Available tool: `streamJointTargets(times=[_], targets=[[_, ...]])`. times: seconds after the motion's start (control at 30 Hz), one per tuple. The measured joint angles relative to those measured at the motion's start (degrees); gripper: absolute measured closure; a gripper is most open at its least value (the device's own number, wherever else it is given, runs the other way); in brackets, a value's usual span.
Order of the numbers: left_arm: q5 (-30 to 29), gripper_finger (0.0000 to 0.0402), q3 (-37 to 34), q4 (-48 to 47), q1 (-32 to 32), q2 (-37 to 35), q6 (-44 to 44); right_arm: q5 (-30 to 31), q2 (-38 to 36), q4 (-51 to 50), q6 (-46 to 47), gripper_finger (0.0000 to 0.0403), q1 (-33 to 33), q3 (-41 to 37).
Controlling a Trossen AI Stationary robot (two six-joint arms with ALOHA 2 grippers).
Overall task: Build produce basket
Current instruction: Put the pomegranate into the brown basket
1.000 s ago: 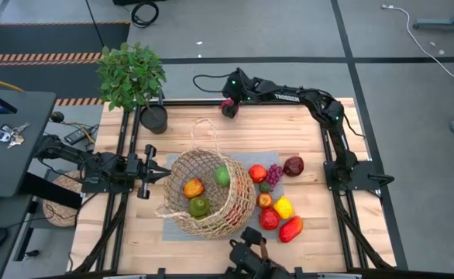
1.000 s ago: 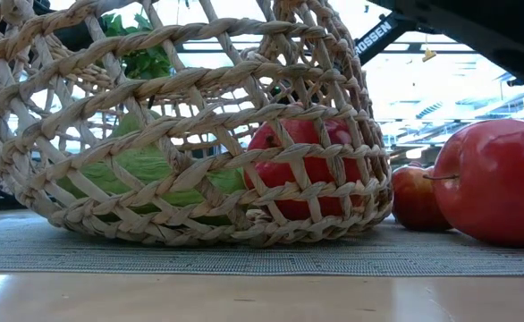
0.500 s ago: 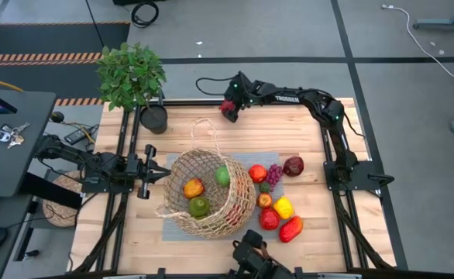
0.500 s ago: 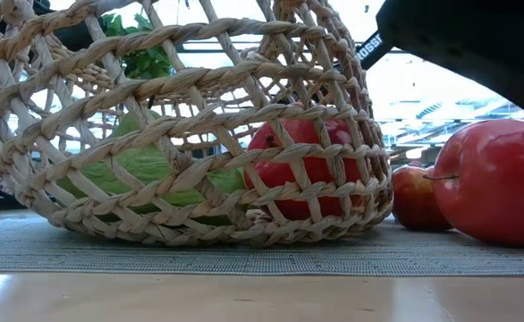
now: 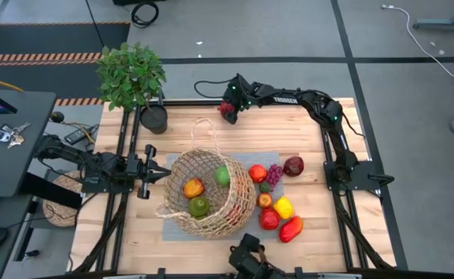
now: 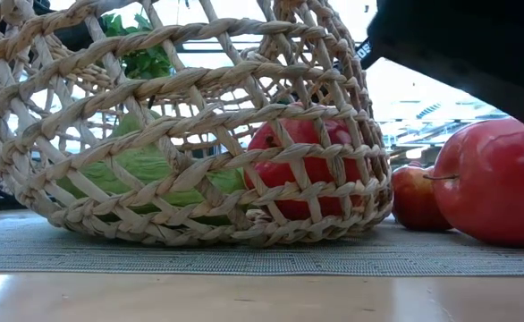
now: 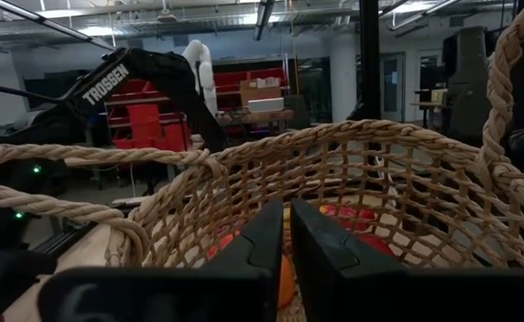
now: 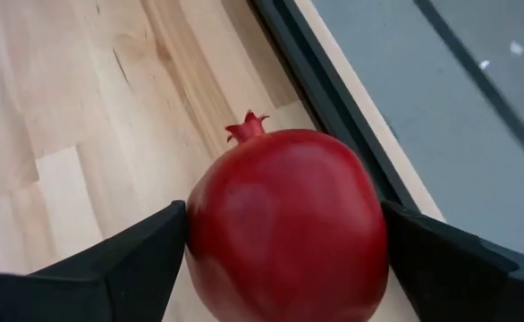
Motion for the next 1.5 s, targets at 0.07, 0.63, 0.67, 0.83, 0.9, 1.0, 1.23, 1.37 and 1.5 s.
streamJointTargets(times=[0.07,0.63,0.67,0.83,0.9,1.0,1.23,1.37,1.5], targets=[[0.0,0.0365,0.0,0.1,0.0,0.0,0.0,0.9,0.1,0.5,-1.3,0.0042,0.4,0.1],[0.0,0.0366,0.0,0.1,0.0,0.0,0.0,-2.9,-9.1,-0.3,-1.6,0.0053,3.3,-0.1],[0.0,0.0366,0.0,0.1,0.0,0.0,0.0,-3.1,-10.3,-0.7,-1.6,0.0053,3.9,-0.1],[0.0,0.0373,0.0,0.1,0.0,0.0,0.0,-3.1,-18.2,-0.8,-1.4,0.0053,8.3,-0.2],[0.0,0.0374,0.0,0.1,0.0,0.0,0.0,-3.1,-21.6,-0.3,-1.3,0.0053,10.4,0.0],[0.0,0.0371,0.0,0.1,0.0,0.0,0.0,-1.2,-26.3,0.0,-1.3,0.0053,14.1,-0.1],[0.0,0.0367,0.0,0.1,0.0,0.0,0.0,2.9,-34.2,0.7,-1.3,0.0053,22.7,0.0],[0.0,0.0372,0.0,0.1,0.0,0.0,0.0,3.2,-35.4,-0.2,-1.3,0.0053,26.0,0.0],[0.0,0.0373,0.0,0.1,0.0,0.0,0.0,3.2,-35.3,-2.4,-1.2,0.0053,28.5,-1.2]])
